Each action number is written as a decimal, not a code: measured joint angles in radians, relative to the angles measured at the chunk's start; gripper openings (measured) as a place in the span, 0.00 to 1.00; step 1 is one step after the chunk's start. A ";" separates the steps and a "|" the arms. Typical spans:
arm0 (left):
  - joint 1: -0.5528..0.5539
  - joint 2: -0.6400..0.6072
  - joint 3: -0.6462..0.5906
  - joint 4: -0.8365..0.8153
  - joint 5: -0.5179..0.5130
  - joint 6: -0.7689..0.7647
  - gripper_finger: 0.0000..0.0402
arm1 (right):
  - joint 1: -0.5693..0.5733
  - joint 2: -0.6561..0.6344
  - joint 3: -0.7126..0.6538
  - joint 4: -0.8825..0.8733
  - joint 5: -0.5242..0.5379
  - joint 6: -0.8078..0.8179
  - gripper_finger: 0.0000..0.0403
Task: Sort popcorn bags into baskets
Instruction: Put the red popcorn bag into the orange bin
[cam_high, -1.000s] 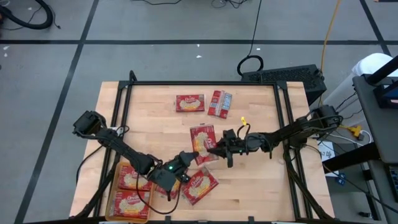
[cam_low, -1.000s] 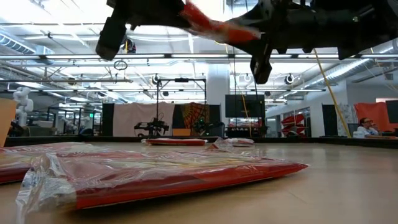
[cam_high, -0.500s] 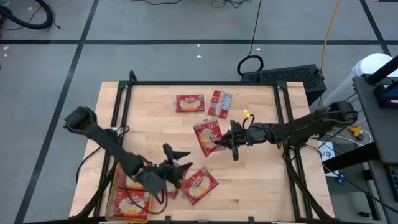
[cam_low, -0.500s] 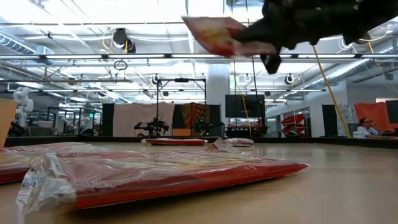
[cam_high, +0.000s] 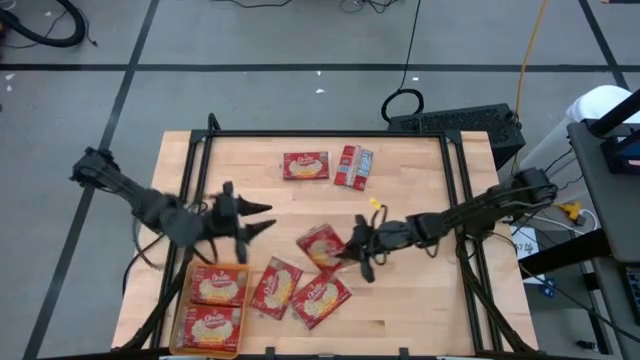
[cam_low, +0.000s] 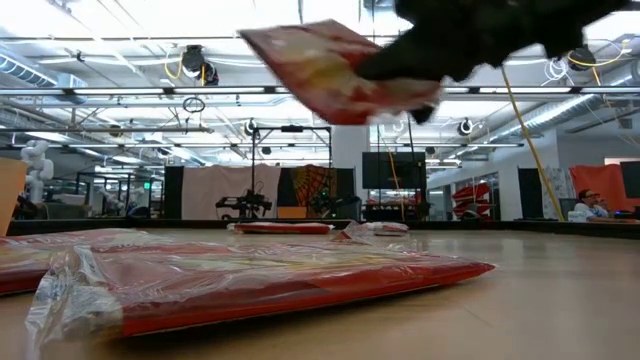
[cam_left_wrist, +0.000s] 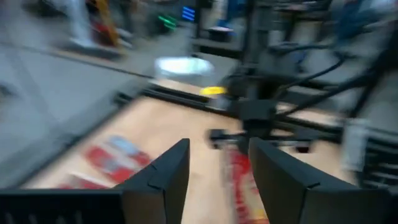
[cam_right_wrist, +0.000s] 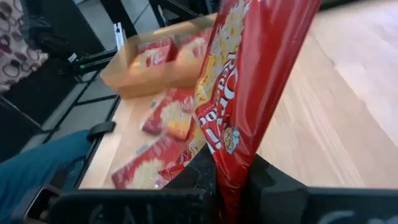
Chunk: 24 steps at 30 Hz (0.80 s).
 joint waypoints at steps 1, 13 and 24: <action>0.034 -0.028 0.001 -0.020 0.091 -0.037 0.42 | 0.000 0.029 0.036 -0.006 -0.013 -0.016 0.04; 0.318 -0.028 0.001 -0.386 0.764 -0.237 0.67 | -0.048 0.322 0.497 -0.276 -0.165 -0.213 0.04; 0.339 0.153 0.001 -0.357 0.877 -0.164 0.66 | -0.093 0.387 0.548 -0.308 -0.243 -0.221 0.04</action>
